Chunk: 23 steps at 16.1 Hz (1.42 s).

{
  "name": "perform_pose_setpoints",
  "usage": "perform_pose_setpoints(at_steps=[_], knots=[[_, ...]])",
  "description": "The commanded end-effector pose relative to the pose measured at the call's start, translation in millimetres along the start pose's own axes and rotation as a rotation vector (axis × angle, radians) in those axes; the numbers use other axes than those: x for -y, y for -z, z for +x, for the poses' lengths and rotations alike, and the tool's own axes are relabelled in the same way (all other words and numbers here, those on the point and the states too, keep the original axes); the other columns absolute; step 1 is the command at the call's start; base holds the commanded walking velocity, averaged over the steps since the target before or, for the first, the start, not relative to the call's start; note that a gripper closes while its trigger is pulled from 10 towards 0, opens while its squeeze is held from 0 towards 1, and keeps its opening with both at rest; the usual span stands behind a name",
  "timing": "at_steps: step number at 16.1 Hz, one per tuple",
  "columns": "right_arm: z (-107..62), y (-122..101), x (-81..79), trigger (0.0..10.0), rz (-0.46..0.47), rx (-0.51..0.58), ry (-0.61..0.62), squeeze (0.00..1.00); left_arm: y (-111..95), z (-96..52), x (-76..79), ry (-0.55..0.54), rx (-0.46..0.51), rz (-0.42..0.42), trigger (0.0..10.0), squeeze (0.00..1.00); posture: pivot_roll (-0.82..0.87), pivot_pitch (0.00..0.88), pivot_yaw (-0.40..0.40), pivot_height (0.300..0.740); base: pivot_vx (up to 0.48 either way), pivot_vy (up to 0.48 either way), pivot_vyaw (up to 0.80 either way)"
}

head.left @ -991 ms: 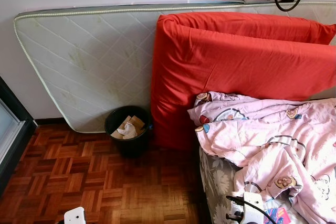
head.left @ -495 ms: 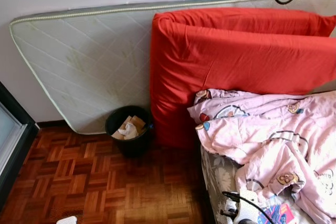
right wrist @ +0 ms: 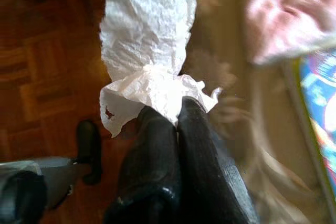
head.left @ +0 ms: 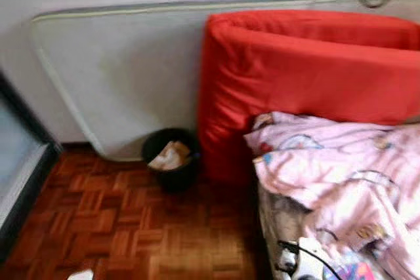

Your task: Clean up the room

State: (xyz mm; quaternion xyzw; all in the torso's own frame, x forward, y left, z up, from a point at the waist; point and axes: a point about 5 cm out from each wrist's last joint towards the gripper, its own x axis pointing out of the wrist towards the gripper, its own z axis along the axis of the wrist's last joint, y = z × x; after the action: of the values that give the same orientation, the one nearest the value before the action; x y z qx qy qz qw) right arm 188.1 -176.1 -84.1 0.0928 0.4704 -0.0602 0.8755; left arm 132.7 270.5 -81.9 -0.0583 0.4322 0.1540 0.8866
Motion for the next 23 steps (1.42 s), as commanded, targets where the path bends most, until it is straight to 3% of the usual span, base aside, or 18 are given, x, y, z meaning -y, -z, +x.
perform_pose_setpoints(at_steps=[1,4,8,15,23], knots=[[-0.4,3,1.2,10.0,-0.005,-0.007,0.0,0.0,4,-1.2,-3.5,-0.007,-0.025,0.006,10.0,0.0,0.1,0.0,0.036,0.74,0.0,0.0,0.8],[-0.7,4,2.1,10.0,-0.01,-0.014,-0.002,0.0,3,-0.7,-2.8,-0.006,-0.02,0.003,10.0,0.0,0.1,0.0,0.035,0.74,0.0,0.0,0.8],[-0.8,5,2.9,10.0,-0.019,-0.018,-0.008,0.0,0,2.9,12.5,0.009,-0.015,0.0,10.0,0.0,0.1,0.0,0.026,0.74,0.0,0.0,0.8],[-1.5,7,6.3,10.0,-0.036,-0.029,-0.019,0.0,1,3.9,21.9,0.013,-0.02,-0.008,10.0,0.0,0.11,0.0,0.014,0.74,0.0,0.0,0.8],[-2.5,7,13.8,10.0,-0.027,-0.035,-0.015,0.0,2,0.5,2.4,-0.004,-0.011,-0.036,10.0,0.0,0.11,0.0,0.019,0.74,0.127,0.0,0.0]])
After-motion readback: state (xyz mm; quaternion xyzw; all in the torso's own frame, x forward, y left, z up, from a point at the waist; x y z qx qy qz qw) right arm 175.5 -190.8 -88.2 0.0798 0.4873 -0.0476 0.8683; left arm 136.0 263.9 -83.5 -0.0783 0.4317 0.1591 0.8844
